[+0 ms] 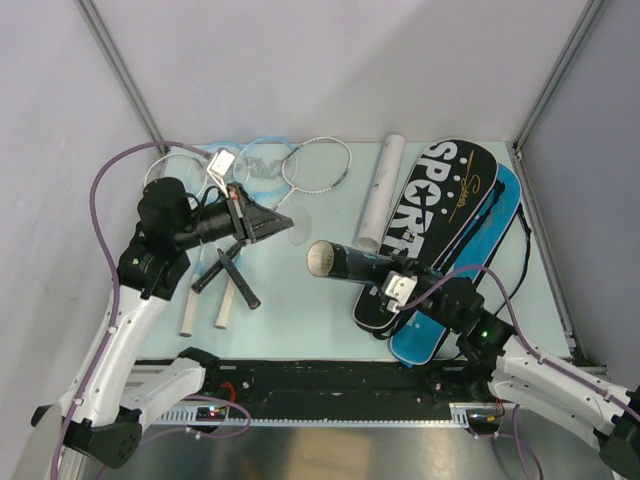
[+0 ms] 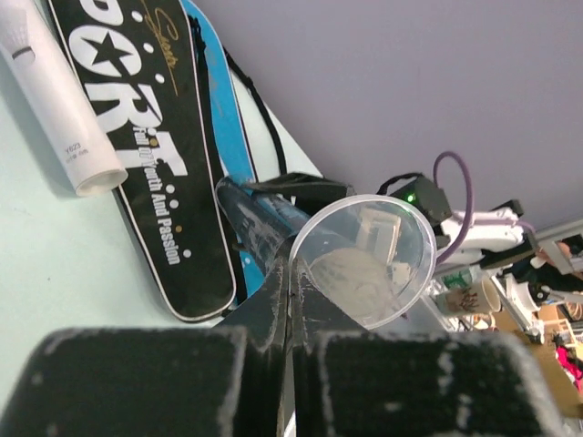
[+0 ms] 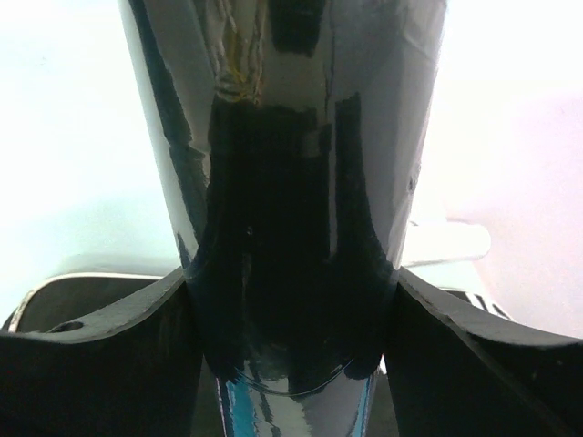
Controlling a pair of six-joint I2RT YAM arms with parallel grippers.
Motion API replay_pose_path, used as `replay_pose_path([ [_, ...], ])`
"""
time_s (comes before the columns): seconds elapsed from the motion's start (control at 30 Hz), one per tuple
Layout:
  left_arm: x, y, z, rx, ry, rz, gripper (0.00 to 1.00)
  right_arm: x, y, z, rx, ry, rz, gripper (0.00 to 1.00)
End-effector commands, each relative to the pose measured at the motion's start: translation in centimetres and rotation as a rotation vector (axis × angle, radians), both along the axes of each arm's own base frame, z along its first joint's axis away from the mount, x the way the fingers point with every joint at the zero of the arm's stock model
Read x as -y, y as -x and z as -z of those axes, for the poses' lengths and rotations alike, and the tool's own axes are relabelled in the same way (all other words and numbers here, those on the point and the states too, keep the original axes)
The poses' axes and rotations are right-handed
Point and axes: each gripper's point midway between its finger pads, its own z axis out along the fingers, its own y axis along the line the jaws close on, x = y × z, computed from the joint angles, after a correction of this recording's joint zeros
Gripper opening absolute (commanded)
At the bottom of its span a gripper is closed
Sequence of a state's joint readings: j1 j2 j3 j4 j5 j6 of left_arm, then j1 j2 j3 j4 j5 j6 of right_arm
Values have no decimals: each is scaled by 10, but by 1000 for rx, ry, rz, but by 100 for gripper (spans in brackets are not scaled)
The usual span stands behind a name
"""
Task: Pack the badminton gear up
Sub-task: Close the lid on the shuttle tube.
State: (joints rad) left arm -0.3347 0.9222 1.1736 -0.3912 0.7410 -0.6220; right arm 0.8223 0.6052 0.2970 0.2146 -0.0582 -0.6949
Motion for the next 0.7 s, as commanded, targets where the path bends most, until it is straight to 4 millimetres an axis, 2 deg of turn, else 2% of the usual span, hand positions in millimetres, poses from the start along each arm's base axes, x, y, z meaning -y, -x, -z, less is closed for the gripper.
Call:
replay_pose_path([
  [0.0,-1,12,12,8,-47,61,0,-7,-10,-67,171,-69,9,38],
  [0.23,-3,19,26,-22,-56,59,0,-13,-16,-82,189,-62,15,37],
  [0.67,-1,22,45,-62,-75,76,0,-25,-24,-88,222,-14,43,37],
])
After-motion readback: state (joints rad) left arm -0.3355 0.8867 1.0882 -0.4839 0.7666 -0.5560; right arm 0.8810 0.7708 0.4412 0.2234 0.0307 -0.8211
